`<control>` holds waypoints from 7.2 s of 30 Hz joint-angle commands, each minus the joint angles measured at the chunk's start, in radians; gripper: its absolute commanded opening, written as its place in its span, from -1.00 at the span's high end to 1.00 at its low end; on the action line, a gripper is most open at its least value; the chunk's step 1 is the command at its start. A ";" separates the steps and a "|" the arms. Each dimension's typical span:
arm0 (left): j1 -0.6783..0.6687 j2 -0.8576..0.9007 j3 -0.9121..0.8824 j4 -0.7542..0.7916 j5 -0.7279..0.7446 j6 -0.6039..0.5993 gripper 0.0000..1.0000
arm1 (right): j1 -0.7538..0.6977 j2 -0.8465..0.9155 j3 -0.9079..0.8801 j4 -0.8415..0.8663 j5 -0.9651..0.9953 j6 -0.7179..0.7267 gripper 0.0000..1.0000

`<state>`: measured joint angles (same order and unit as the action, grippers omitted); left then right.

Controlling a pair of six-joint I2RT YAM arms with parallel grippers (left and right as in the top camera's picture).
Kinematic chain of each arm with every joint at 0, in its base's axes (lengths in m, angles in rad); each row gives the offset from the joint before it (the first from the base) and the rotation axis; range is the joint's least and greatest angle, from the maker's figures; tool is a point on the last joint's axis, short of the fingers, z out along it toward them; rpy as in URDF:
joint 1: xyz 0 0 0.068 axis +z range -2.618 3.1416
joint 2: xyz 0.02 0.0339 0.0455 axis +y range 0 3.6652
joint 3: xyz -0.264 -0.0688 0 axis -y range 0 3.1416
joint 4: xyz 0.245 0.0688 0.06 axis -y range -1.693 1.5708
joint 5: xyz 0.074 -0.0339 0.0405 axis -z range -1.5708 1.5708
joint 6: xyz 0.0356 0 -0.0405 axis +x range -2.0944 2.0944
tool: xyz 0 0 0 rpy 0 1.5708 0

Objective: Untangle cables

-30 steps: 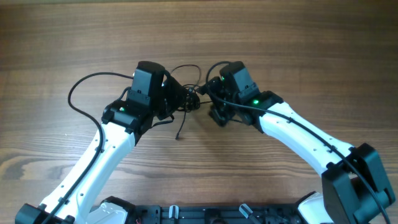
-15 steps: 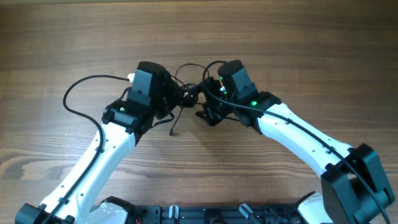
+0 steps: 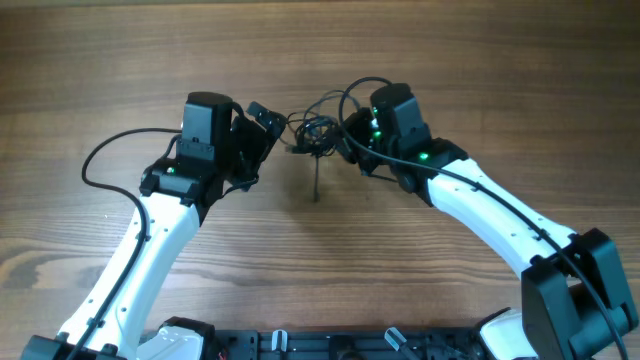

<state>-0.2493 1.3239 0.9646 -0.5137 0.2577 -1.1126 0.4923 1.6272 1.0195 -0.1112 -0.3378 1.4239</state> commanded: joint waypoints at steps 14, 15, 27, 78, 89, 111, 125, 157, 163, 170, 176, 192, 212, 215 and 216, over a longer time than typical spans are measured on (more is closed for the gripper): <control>-0.124 0.211 0.003 0.065 -0.024 -0.209 0.92 | 0.004 0.004 0.003 0.041 -0.105 0.020 0.91; -0.124 0.211 0.003 0.077 -0.024 -0.209 0.92 | 0.004 0.004 0.003 0.042 -0.121 0.035 0.91; -0.045 0.069 0.003 0.153 -0.116 0.661 0.92 | -0.164 0.002 0.003 -0.088 -0.318 -0.666 -0.39; 0.306 0.015 0.003 -0.027 0.922 0.899 0.92 | -0.202 0.043 0.003 -0.201 0.296 -0.473 -0.95; 0.306 0.015 0.003 -0.037 0.716 0.899 0.92 | -0.355 0.043 0.003 -0.374 0.042 -0.850 -0.99; 0.251 0.017 0.003 -0.038 0.853 1.280 0.91 | 0.055 0.043 0.003 -0.245 -0.144 -1.487 -0.09; 0.252 0.055 0.002 -0.092 0.195 0.952 0.92 | -0.014 -0.064 0.046 -0.223 -0.635 -1.209 0.91; 0.266 0.055 0.003 0.040 1.226 1.318 0.88 | -0.014 0.019 0.006 -0.125 -0.624 -1.446 0.44; 0.400 0.055 0.002 0.042 0.867 0.997 0.41 | -0.066 0.045 0.006 -0.136 -0.360 -0.962 0.91; 0.307 0.055 0.002 -0.023 0.669 0.768 -1.00 | -0.079 0.045 0.006 -0.071 -0.308 -0.563 0.91; 0.121 0.077 0.002 -0.133 0.133 0.515 -0.99 | -0.079 0.045 0.006 -0.091 -0.235 -0.534 0.53; -0.034 0.332 0.002 0.226 0.126 0.238 -0.05 | -0.277 0.044 0.006 -0.474 0.058 -0.838 -0.99; 0.068 -0.045 0.014 0.151 0.179 0.705 0.92 | -0.169 -0.094 0.007 -0.229 -0.680 -1.104 -0.75; 0.068 -0.040 0.014 0.147 0.164 0.829 0.92 | -0.055 -0.094 0.007 -0.078 -0.505 -0.976 -0.40; 0.068 -0.034 0.014 0.146 0.164 0.869 0.92 | -0.018 -0.093 0.007 -0.077 -0.328 -0.919 -0.43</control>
<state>-0.1783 1.2903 0.9699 -0.3706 0.4194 -0.4168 0.4011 1.5501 1.0214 -0.2054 -0.9253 0.3717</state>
